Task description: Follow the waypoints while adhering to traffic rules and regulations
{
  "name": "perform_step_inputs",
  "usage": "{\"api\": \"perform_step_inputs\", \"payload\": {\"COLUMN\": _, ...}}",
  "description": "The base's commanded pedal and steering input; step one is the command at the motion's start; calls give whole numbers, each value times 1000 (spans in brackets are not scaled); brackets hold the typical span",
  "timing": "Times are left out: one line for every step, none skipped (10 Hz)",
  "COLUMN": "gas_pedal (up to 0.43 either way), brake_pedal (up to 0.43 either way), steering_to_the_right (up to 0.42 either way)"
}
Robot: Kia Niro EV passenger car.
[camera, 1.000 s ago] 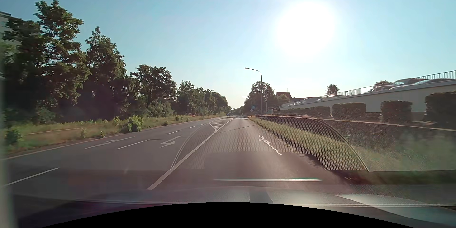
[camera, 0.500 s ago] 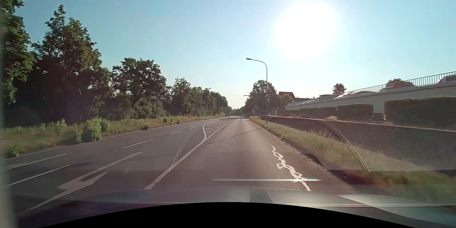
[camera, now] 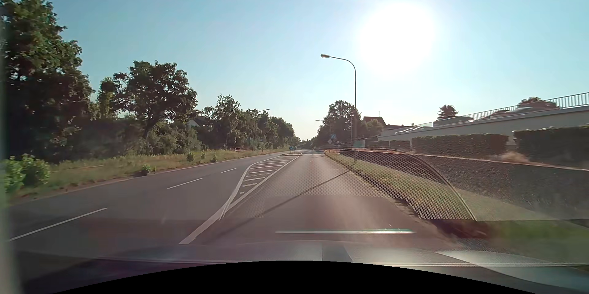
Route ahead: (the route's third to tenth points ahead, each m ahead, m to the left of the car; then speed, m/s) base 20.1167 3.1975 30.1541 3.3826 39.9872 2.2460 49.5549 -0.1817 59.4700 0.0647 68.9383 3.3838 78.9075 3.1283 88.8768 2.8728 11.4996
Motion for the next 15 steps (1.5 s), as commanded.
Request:
{"api": "perform_step_inputs", "payload": {"gas_pedal": 67, "brake_pedal": 0, "steering_to_the_right": -4}}
{"api": "perform_step_inputs", "payload": {"gas_pedal": 59, "brake_pedal": 0, "steering_to_the_right": -4}}
{"api": "perform_step_inputs", "payload": {"gas_pedal": 59, "brake_pedal": 0, "steering_to_the_right": -4}}
{"api": "perform_step_inputs", "payload": {"gas_pedal": 47, "brake_pedal": 0, "steering_to_the_right": -4}}
{"api": "perform_step_inputs", "payload": {"gas_pedal": 47, "brake_pedal": 0, "steering_to_the_right": -4}}
{"api": "perform_step_inputs", "payload": {"gas_pedal": 47, "brake_pedal": 0, "steering_to_the_right": -4}}
{"api": "perform_step_inputs", "payload": {"gas_pedal": 47, "brake_pedal": 0, "steering_to_the_right": -4}}
{"api": "perform_step_inputs", "payload": {"gas_pedal": 47, "brake_pedal": 0, "steering_to_the_right": -4}}
{"api": "perform_step_inputs", "payload": {"gas_pedal": 39, "brake_pedal": 0, "steering_to_the_right": -4}}
{"api": "perform_step_inputs", "payload": {"gas_pedal": 39, "brake_pedal": 0, "steering_to_the_right": -4}}
{"api": "perform_step_inputs", "payload": {"gas_pedal": 39, "brake_pedal": 0, "steering_to_the_right": -4}}
{"api": "perform_step_inputs", "payload": {"gas_pedal": 39, "brake_pedal": 0, "steering_to_the_right": -4}}
{"api": "perform_step_inputs", "payload": {"gas_pedal": 39, "brake_pedal": 0, "steering_to_the_right": -3}}
{"api": "perform_step_inputs", "payload": {"gas_pedal": 39, "brake_pedal": 0, "steering_to_the_right": -3}}
{"api": "perform_step_inputs", "payload": {"gas_pedal": 39, "brake_pedal": 0, "steering_to_the_right": -3}}
